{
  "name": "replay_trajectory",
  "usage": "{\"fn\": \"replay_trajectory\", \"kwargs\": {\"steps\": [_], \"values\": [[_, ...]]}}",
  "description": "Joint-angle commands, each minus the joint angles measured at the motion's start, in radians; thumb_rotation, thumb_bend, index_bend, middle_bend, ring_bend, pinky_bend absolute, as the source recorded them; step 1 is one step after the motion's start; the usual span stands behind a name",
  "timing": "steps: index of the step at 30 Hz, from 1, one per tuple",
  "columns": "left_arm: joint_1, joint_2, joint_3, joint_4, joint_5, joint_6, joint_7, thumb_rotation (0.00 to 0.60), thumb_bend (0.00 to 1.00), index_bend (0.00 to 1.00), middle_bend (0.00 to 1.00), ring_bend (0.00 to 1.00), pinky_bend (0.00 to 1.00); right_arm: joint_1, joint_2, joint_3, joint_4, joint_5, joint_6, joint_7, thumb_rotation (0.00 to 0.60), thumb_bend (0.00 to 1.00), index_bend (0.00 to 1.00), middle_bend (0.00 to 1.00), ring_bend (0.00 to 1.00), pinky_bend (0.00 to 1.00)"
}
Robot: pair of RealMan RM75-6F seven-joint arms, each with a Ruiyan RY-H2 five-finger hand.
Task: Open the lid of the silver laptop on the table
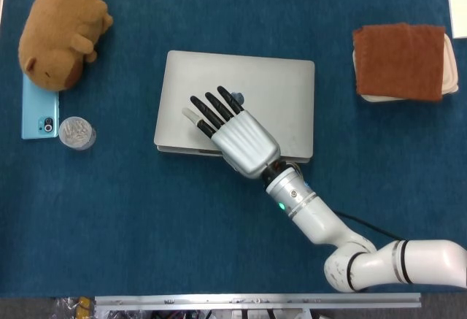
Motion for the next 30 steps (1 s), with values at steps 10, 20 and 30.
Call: {"fn": "replay_trajectory", "kwargs": {"steps": [10, 20, 30], "values": [[-0.090, 0.040, 0.085, -0.014, 0.139, -0.140, -0.067, 0.600, 0.29, 0.21, 0.20, 0.12, 0.00, 0.030, 0.016, 0.023, -0.025, 0.017, 0.019, -0.051, 0.600, 0.26, 0.00, 0.00, 0.00, 0.03], [-0.157, 0.016, 0.119, -0.018, 0.241, -0.188, -0.083, 0.600, 0.29, 0.18, 0.15, 0.09, 0.00, 0.039, 0.035, 0.025, -0.046, 0.037, 0.036, -0.076, 0.600, 0.26, 0.00, 0.00, 0.00, 0.03], [-0.218, -0.010, 0.148, -0.030, 0.303, -0.238, -0.087, 0.600, 0.29, 0.09, 0.05, 0.03, 0.00, 0.054, 0.051, 0.038, -0.065, 0.049, 0.056, -0.094, 0.600, 0.26, 0.00, 0.00, 0.00, 0.03]]}}
